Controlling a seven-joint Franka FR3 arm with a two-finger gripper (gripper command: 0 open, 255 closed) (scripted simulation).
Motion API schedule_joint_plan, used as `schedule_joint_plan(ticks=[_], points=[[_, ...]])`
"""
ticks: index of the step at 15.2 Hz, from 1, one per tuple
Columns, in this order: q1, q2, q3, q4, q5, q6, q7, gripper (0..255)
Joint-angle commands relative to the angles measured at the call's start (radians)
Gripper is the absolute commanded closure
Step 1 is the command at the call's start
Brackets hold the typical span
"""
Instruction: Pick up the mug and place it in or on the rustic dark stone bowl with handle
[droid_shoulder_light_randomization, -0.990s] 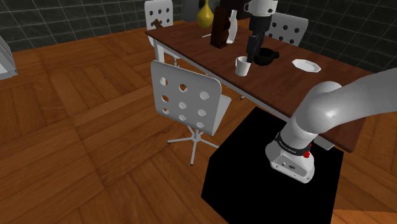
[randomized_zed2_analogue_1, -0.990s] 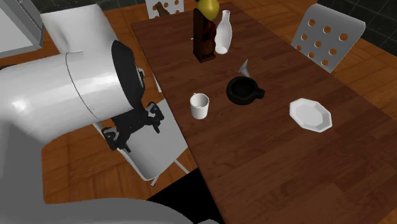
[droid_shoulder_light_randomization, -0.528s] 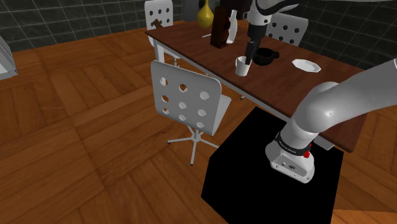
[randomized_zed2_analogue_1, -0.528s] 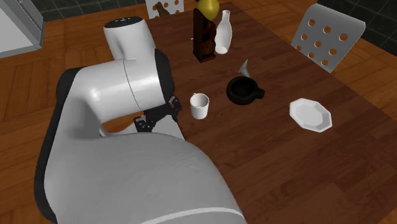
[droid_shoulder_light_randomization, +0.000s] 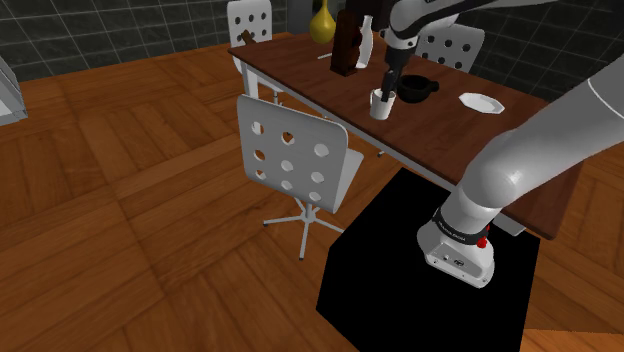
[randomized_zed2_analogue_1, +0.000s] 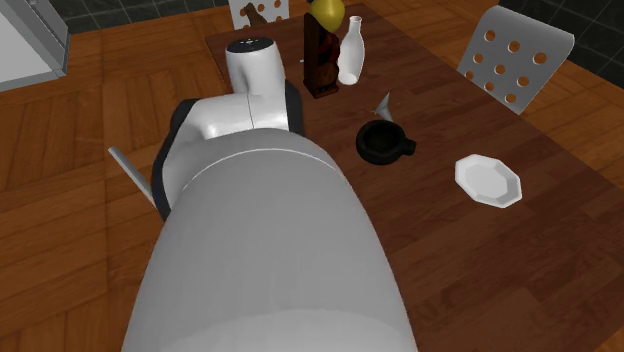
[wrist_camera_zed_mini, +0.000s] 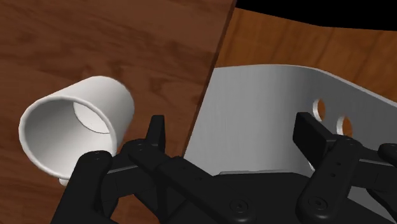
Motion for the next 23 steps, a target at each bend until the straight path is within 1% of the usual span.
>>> schedule_joint_plan(ticks=[1,4,8,16,23], points=[[-0.001,0.073,-0.029,0.032,0.009,0.056,-0.041,0],[-0.005,0.177,-0.070,0.085,0.037,0.125,-0.110,0],[-0.017,0.321,-0.110,0.173,0.102,0.200,-0.210,0],[-0.024,0.386,-0.113,0.132,0.134,0.301,-0.234,0],[-0.024,0.386,-0.113,0.132,0.134,0.301,-0.234,0]])
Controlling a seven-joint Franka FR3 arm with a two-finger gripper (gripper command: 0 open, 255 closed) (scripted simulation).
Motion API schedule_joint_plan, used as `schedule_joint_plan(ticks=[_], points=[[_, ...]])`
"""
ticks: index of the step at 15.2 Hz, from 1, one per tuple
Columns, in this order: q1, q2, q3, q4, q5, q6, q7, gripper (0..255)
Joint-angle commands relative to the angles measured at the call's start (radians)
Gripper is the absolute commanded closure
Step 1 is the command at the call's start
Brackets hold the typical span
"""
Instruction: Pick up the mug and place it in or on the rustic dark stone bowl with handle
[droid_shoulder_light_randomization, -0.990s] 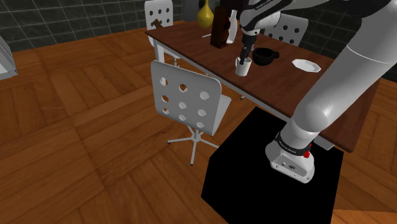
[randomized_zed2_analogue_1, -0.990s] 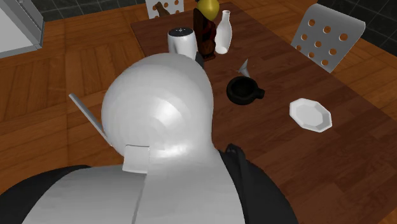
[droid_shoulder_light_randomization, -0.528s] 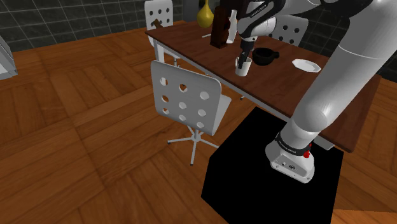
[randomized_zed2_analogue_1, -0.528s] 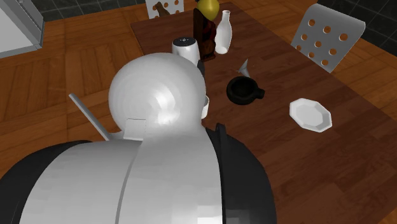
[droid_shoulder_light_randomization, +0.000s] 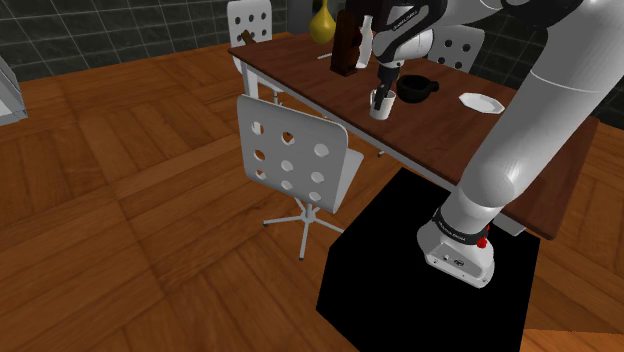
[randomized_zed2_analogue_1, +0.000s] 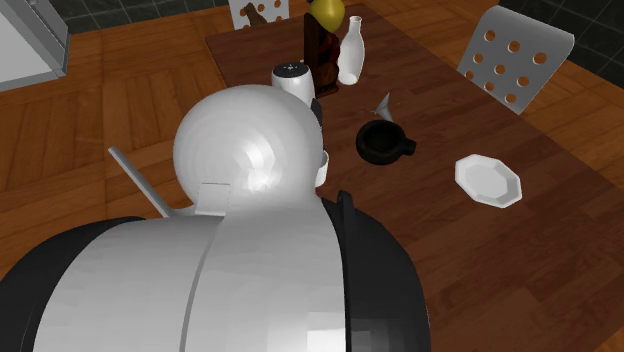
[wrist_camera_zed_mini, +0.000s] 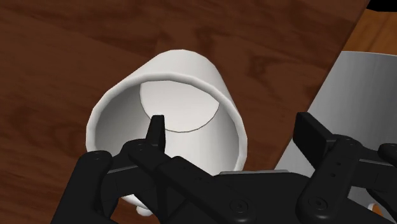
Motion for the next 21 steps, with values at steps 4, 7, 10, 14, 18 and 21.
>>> schedule_joint_plan(ticks=[4,7,10,14,18,21], points=[[0.000,0.000,0.000,0.000,0.000,0.000,0.000,255],[0.000,0.000,0.000,0.000,0.000,0.000,0.000,255],[0.000,0.000,0.000,0.000,0.000,0.000,0.000,255],[0.002,-0.026,0.000,0.016,-0.013,-0.040,0.008,255],[0.003,-0.057,0.001,0.041,-0.028,-0.093,0.017,255],[0.004,-0.078,0.003,0.062,-0.037,-0.134,0.022,255]])
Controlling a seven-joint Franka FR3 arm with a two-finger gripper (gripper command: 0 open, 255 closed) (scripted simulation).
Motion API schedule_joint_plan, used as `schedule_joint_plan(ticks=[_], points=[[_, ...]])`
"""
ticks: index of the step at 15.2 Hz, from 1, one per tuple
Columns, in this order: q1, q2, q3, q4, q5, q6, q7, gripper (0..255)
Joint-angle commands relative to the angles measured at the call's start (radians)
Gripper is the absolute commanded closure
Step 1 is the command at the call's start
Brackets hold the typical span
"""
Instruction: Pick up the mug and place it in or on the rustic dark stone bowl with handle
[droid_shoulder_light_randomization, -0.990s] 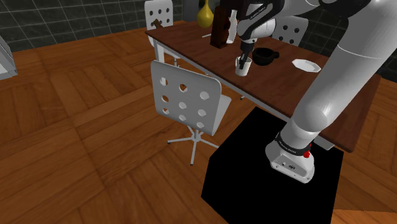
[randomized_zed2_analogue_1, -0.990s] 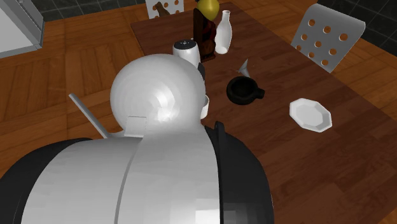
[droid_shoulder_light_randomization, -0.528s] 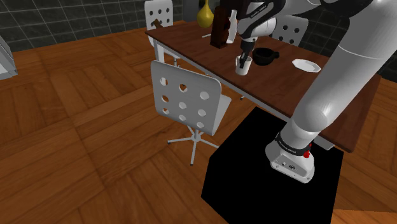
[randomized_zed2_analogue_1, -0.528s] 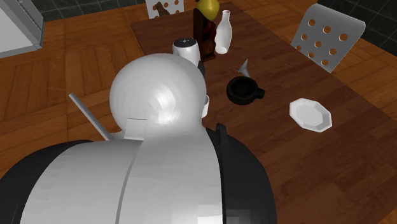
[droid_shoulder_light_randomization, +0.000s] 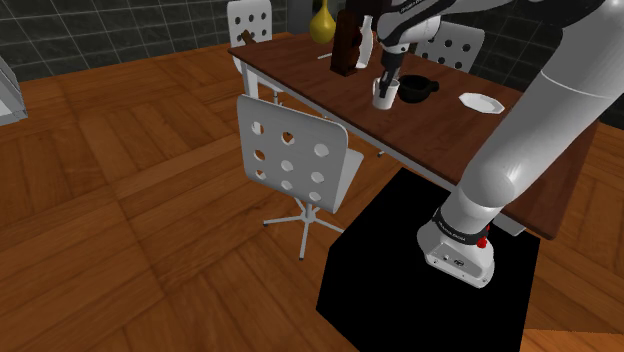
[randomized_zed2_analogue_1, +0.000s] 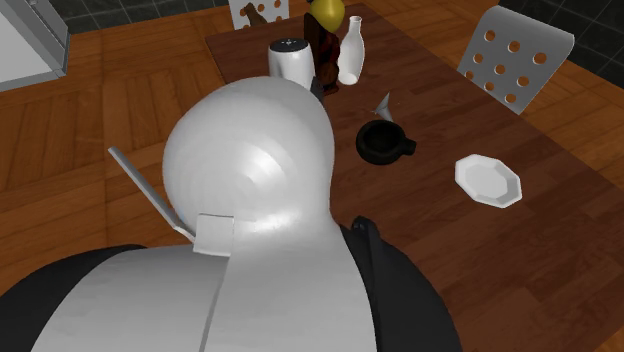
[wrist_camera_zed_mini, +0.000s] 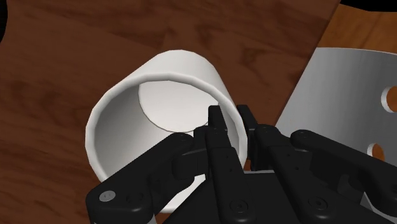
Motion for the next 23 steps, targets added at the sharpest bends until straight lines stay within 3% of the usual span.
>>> schedule_joint_plan(ticks=[1,23], points=[[0.001,-0.013,0.001,0.014,-0.005,-0.026,0.003,255],[0.007,-0.097,0.017,0.223,-0.031,-0.313,0.014,255]])
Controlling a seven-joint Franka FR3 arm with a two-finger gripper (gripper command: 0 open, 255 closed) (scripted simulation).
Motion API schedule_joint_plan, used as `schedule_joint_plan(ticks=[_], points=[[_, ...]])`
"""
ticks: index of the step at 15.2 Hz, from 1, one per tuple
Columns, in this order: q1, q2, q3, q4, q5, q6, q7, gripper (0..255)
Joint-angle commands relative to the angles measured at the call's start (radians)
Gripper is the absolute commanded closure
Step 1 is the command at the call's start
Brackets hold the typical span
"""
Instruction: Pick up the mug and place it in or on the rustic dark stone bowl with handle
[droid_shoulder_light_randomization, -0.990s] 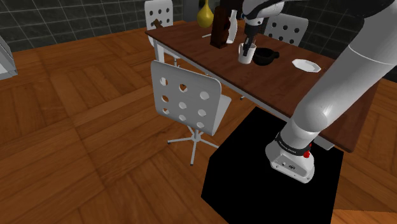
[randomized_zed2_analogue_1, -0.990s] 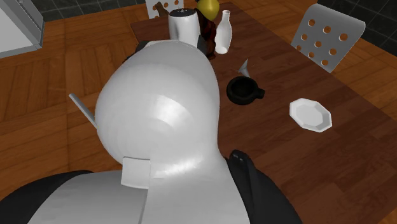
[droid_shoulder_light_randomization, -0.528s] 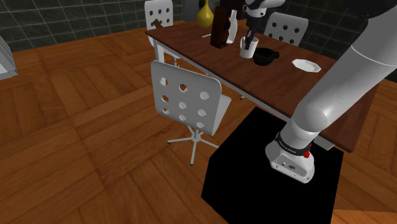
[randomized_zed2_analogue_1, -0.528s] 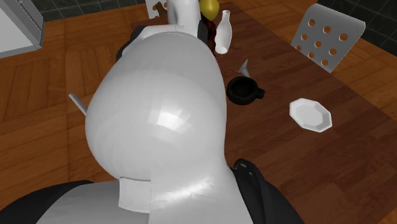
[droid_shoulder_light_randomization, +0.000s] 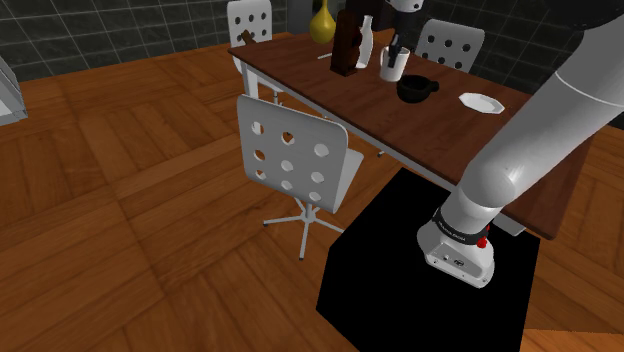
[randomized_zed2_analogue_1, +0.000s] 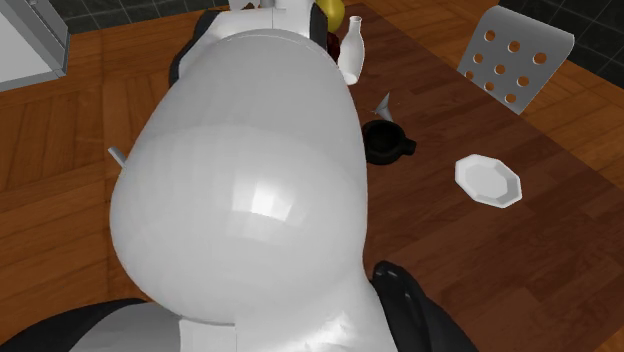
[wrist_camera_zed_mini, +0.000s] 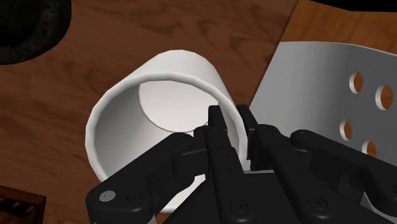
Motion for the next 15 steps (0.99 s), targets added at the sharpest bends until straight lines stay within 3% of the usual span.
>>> schedule_joint_plan(ticks=[1,9,15], points=[[-0.009,0.020,-0.015,0.036,0.009,-0.015,-0.029,255],[-0.106,0.216,-0.122,0.267,0.113,-0.063,-0.263,255],[-0.231,0.415,-0.166,0.515,0.235,-0.140,-0.431,255]])
